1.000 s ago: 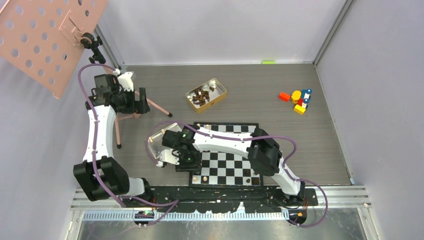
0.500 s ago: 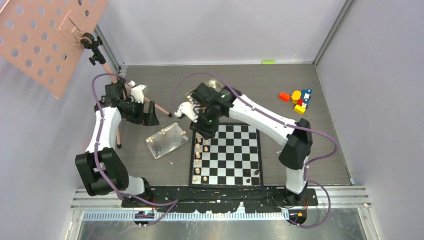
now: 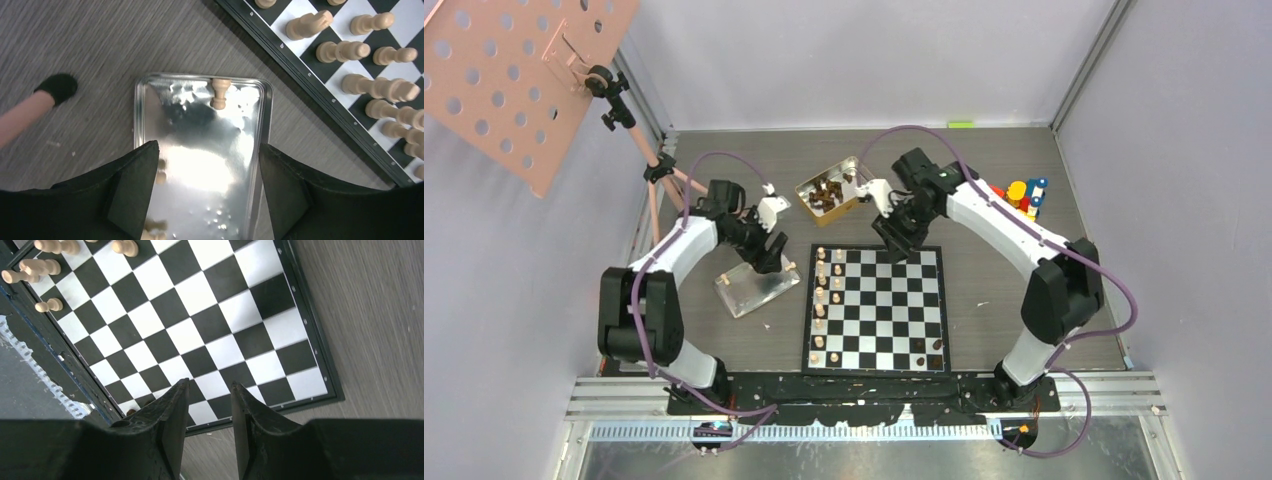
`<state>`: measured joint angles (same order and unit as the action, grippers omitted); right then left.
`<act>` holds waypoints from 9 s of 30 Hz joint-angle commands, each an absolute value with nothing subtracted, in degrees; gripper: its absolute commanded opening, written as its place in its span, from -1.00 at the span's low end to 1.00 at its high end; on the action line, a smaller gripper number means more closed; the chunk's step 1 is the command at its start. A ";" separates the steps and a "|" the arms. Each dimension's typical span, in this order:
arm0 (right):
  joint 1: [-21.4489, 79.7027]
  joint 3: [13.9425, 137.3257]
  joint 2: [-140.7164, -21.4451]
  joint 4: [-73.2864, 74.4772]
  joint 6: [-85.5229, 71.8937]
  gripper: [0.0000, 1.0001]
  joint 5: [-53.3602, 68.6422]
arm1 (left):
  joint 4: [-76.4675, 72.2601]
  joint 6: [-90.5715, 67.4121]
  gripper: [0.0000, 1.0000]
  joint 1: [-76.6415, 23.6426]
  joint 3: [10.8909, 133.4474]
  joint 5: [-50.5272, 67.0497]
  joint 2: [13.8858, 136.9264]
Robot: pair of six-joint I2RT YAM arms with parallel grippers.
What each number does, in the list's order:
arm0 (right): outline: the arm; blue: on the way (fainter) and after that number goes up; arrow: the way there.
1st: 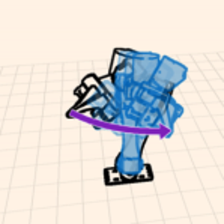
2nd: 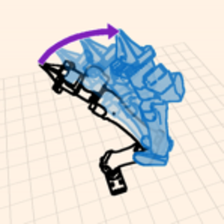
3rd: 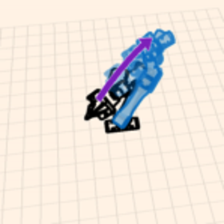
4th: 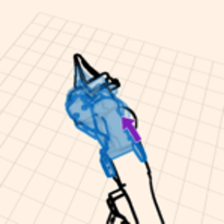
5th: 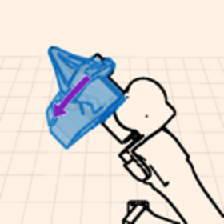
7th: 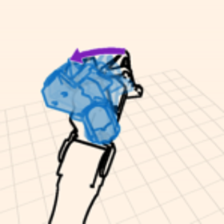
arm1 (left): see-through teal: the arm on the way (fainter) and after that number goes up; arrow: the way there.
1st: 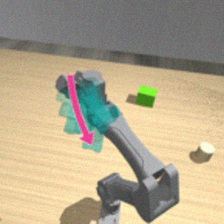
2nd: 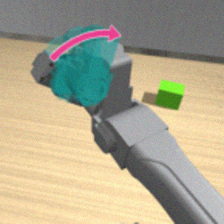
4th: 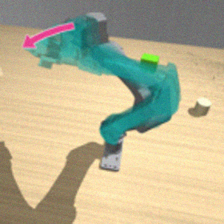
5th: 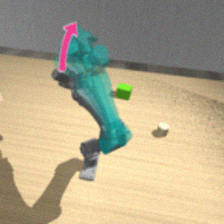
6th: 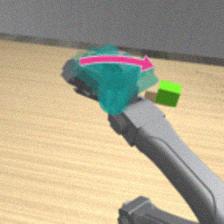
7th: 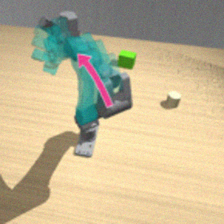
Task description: Set up the chess pieces on the board
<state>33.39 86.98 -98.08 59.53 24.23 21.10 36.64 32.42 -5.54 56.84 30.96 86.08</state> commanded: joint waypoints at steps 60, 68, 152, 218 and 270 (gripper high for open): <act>14.26 70.73 -87.53 48.65 21.33 -0.21 26.26 | 63.05 43.73 -1.00 -43.21 77.68 -5.40 86.10; 8.73 71.06 -86.42 47.76 20.10 -0.22 23.61 | 75.56 44.54 -1.00 -64.36 90.40 -19.58 105.15; 6.94 70.40 -89.65 49.29 20.36 -0.23 26.99 | 52.17 32.33 0.13 -51.77 81.99 18.25 108.94; 6.96 70.88 -91.12 50.17 20.47 -0.23 27.43 | 53.41 34.10 -0.51 -51.68 73.83 13.86 103.32; 6.97 71.18 -92.76 50.84 21.01 -0.23 27.50 | 27.48 24.28 0.33 -17.97 53.75 -12.37 85.33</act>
<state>7.05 69.54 -92.68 50.43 20.56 26.55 36.38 25.63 -18.55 54.68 -5.76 83.79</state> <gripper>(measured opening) 0.385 0.676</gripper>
